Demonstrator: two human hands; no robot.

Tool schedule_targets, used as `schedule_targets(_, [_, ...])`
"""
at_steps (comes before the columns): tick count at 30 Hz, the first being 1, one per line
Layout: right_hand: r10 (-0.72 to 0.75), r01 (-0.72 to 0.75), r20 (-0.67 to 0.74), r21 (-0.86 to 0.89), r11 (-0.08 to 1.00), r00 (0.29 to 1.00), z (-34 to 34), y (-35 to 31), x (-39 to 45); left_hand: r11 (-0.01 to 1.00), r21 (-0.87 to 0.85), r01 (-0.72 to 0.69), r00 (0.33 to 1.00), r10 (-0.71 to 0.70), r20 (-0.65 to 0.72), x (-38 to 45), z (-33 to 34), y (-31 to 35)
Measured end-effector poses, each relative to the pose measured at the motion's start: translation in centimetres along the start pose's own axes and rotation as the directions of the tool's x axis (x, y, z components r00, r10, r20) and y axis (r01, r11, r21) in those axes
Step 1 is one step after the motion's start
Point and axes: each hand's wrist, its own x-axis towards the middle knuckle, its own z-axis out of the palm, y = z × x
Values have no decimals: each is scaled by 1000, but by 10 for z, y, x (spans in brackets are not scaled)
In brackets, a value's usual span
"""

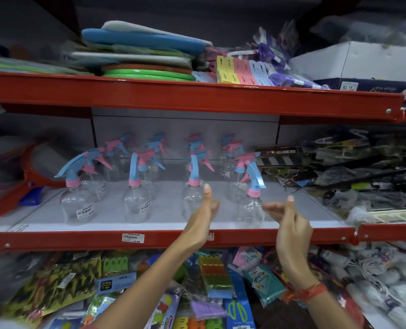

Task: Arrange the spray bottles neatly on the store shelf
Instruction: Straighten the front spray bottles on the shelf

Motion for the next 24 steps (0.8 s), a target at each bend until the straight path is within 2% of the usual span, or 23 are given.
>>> schedule_targets(2, [-42, 40, 30, 71, 997, 999, 14, -9, -13, 997, -37, -69, 986, 63, -153, -3, -17, -4])
schedule_targets(5, [-6, -27, 243, 133, 991, 970, 44, -11, -12, 970, -107, -218, 915, 165, -367, -8, -36, -6])
schedule_targets(8, [110, -140, 430, 39, 989, 896, 79, -7, 0, 966, -125, -227, 872, 144, -468, -6, -52, -5])
schedule_targets(10, [235, -257, 521, -32, 966, 821, 98, -6, 8, 982, -128, -137, 891, 66, -448, 2, -61, -4])
schedule_targets(12, [303, -357, 582, -22, 934, 755, 111, -8, 14, 988, -145, -51, 928, -7, -373, 10, -66, -3])
schedule_targets(16, [375, -474, 589, 16, 880, 716, 125, -8, 22, 980, -190, 58, 966, -102, -236, 21, -67, -1])
schedule_targets(19, [398, -506, 621, -2, 862, 676, 124, -12, 17, 974, -204, 101, 979, -134, -155, 19, -65, 2])
schedule_targets(24, [386, -489, 687, -51, 871, 616, 109, -20, 5, 978, -174, 116, 984, -136, -111, 8, -72, -6])
